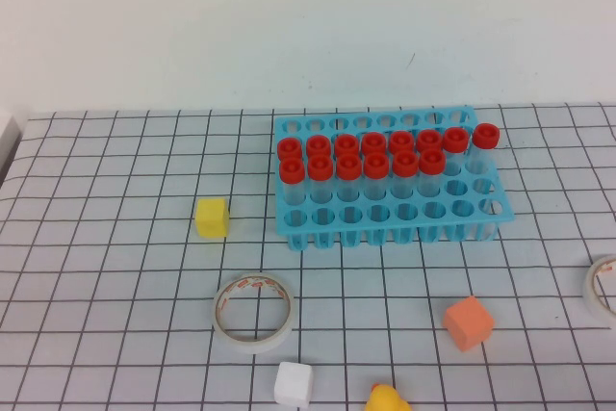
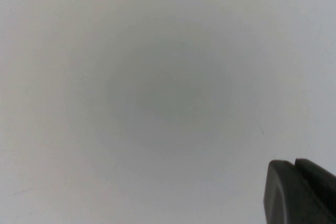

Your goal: Place the test tubes

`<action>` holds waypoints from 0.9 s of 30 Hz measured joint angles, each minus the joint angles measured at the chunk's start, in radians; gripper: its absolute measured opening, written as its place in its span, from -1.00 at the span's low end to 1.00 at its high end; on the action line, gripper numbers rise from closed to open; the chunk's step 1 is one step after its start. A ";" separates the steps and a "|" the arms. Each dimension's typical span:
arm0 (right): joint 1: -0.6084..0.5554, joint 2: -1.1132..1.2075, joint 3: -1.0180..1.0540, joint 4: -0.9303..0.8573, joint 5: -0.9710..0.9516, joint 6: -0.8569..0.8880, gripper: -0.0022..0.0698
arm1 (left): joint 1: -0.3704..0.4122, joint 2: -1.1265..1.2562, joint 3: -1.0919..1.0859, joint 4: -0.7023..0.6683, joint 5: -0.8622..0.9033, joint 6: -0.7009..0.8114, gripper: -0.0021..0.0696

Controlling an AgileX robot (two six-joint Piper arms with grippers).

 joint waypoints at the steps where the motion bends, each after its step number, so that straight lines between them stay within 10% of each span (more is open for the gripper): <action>1: 0.000 0.000 0.000 0.000 0.000 0.000 -0.94 | 0.000 -0.005 0.002 0.003 0.000 0.000 -0.94; 17: 0.000 0.000 0.000 0.000 0.000 0.000 -0.94 | 0.002 -0.046 0.169 -0.186 0.287 0.000 -0.94; 27: 0.000 0.000 0.000 0.001 0.000 0.000 -0.94 | 0.002 -0.280 0.169 -0.184 0.758 0.000 -0.94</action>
